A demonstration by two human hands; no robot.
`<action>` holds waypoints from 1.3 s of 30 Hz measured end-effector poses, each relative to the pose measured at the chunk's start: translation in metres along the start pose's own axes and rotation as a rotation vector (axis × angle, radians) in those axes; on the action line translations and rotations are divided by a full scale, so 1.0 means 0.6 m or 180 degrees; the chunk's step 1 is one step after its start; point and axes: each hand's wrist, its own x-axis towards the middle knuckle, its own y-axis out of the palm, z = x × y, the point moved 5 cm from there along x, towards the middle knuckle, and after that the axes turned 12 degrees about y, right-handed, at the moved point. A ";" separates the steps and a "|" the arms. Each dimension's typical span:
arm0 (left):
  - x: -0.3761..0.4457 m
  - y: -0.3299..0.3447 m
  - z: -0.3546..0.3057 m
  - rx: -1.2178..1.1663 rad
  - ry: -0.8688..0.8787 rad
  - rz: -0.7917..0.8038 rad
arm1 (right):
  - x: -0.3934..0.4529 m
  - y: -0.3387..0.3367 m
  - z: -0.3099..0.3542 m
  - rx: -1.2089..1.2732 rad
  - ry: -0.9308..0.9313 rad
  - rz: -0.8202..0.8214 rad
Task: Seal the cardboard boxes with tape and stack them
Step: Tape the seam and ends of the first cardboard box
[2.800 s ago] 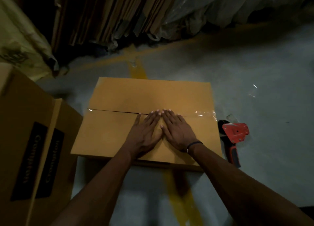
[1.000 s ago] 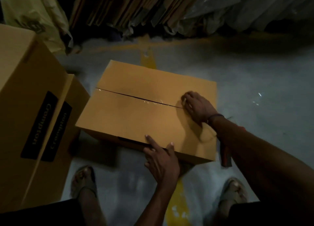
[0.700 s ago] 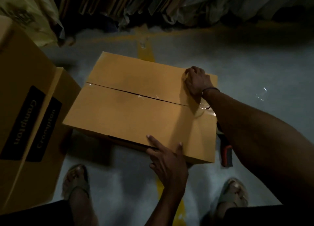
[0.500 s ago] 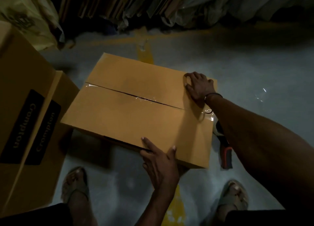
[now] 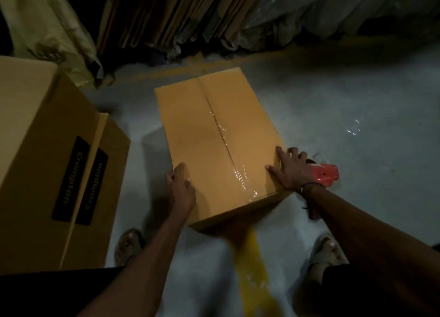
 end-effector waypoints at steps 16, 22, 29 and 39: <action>0.028 0.100 -0.133 0.0635 0.1818 0.0614 | -0.025 0.082 -0.158 0.2542 0.1306 -0.0521; -0.053 0.190 -0.165 0.1534 0.2256 0.1775 | 0.033 0.189 -0.254 0.2332 0.2165 0.0009; -0.156 0.188 -0.118 0.1824 0.2491 0.1745 | 0.091 0.257 -0.267 0.2420 0.2514 0.0078; -0.067 0.177 -0.131 0.1718 0.2605 0.1736 | 0.134 0.304 -0.306 0.2065 0.2763 0.0537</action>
